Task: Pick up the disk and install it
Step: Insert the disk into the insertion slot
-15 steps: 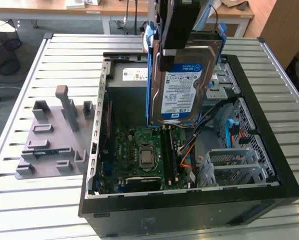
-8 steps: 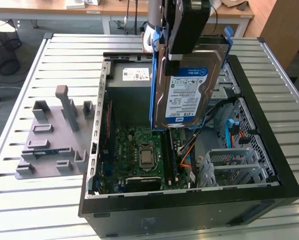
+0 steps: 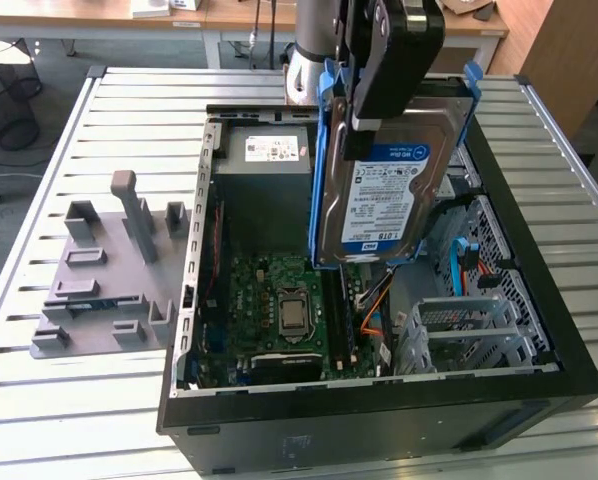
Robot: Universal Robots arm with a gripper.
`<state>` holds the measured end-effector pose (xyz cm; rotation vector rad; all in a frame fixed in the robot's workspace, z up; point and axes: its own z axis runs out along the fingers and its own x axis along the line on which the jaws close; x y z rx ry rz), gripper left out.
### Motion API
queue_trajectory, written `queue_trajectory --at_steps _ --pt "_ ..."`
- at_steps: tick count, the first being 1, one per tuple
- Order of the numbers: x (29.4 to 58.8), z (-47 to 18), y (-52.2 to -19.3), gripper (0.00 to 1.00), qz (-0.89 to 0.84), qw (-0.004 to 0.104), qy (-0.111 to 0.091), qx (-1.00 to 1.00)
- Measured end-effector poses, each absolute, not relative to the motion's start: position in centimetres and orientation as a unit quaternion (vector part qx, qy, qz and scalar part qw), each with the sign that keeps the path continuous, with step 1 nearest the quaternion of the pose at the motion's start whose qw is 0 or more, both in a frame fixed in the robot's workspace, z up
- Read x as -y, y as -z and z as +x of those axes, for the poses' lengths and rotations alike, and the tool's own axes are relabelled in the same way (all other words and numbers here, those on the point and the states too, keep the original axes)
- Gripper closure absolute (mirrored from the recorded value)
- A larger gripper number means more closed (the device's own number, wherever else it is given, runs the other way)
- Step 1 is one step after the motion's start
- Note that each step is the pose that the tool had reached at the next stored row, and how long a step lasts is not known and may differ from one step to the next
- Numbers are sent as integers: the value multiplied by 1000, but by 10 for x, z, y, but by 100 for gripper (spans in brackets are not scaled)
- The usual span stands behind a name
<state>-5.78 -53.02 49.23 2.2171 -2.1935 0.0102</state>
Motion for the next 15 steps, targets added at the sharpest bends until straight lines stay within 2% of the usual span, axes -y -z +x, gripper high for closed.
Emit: queue_trajectory --at_steps 15 --pt "543 -38 -490 64 710 11 -3 704"
